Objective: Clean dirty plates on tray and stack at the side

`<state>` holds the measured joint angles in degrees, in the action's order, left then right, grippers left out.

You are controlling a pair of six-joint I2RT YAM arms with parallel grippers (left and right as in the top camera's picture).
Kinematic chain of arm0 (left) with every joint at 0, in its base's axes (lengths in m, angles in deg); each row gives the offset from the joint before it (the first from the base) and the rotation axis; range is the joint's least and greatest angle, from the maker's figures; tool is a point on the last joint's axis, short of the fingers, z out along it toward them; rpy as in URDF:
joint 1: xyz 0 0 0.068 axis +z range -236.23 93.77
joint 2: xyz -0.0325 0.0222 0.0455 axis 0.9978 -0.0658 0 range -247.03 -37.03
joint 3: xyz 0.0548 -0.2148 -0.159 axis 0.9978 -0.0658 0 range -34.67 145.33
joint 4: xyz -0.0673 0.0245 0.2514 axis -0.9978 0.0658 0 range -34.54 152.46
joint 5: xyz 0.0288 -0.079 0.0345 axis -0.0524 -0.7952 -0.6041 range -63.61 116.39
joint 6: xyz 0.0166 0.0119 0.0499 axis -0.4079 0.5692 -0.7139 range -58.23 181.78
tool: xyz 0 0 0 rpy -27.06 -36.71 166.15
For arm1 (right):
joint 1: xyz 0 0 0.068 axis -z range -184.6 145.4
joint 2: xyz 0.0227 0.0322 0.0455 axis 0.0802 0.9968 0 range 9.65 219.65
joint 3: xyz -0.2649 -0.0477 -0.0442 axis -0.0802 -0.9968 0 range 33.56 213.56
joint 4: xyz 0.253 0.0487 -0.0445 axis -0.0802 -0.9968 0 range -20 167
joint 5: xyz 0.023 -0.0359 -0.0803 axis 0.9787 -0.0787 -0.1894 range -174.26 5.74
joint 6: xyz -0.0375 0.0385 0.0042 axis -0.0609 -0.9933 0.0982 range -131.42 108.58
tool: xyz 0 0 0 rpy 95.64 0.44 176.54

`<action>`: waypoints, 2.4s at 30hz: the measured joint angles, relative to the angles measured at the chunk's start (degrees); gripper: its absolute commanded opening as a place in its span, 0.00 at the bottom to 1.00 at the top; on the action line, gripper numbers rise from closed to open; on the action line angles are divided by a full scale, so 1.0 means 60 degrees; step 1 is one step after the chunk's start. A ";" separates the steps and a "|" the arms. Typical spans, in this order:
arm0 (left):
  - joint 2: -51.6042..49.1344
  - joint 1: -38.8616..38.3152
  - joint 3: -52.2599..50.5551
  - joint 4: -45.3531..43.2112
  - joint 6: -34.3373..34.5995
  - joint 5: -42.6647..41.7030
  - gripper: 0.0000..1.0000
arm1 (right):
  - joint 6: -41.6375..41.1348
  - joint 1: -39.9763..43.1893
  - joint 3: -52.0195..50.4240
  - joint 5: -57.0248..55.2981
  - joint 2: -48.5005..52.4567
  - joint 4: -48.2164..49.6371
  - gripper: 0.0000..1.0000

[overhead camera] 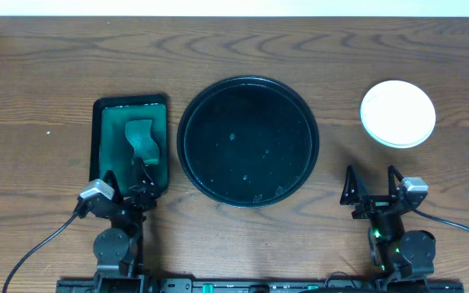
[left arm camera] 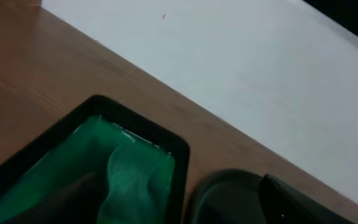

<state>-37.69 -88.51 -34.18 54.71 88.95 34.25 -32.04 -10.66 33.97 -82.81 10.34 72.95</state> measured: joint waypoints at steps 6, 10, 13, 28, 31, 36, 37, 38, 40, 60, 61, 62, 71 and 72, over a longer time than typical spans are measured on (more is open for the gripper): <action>0.0015 0.0007 0.0033 0.0164 -0.0040 -0.0033 0.82 | 0.0004 0.0000 0.0000 0.0000 0.0000 0.0007 0.99; 0.0015 0.0007 0.0044 0.0189 -0.0157 -0.0036 0.82 | 0.0004 0.0000 0.0000 0.0000 0.0000 0.0007 0.99; 0.0015 0.0007 0.0047 0.0204 -0.0477 -0.0106 0.82 | 0.0004 0.0000 0.0000 0.0000 0.0000 0.0007 0.99; 0.0015 0.0007 0.0098 0.0324 -0.1042 -0.0543 0.82 | 0.0004 0.0000 0.0000 0.0000 0.0000 0.0007 0.99; 0.0015 0.0007 0.0098 0.0328 -0.1042 -0.0557 0.82 | 0.0000 0.0000 0.0000 0.0000 0.0000 0.0007 0.99; 0.0015 0.0007 0.0102 0.0328 -0.1042 -0.0576 0.82 | 0.0000 0.0000 0.0000 0.0000 0.0000 0.0007 0.99; 0.0015 0.0007 0.0102 0.0328 -0.1042 -0.0576 0.82 | 0.0004 0.0000 0.0000 0.0000 0.0000 0.0007 0.99; 0.0015 0.0007 0.0102 0.0328 -0.1042 -0.0576 0.82 | 0.0004 0.0000 0.0000 0.0000 0.0000 0.0004 0.99; 0.0015 0.0007 0.0102 0.0324 -0.1042 -0.0576 0.82 | 0.0004 0.0000 0.0000 0.0000 0.0000 0.0007 0.99; 0.0015 0.0007 0.0102 0.0324 -0.1045 -0.0576 0.82 | 0.0000 0.0000 0.0000 0.0000 0.0000 0.0007 0.99; 0.0015 0.0007 0.0102 0.0328 -0.1042 -0.0576 0.82 | 0.0000 0.0000 0.0000 0.0000 0.0000 0.0007 0.99; 0.0015 0.0007 0.0102 0.0328 -0.1045 -0.0576 0.82 | 0.0004 0.0000 0.0000 0.0000 0.0000 0.0007 0.99; 0.0015 0.0007 0.0102 0.0328 -0.1045 -0.0576 0.82 | 0.0004 0.0000 0.0000 0.0000 0.0000 0.0004 0.99; 0.0015 0.0007 0.0102 0.0328 -0.1045 -0.0576 0.82 | 0.0004 0.0000 0.0000 0.0000 0.0000 0.0007 0.99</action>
<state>-37.61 -88.47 -33.57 56.68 82.68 30.79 -32.02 -10.66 33.97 -82.81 10.34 72.99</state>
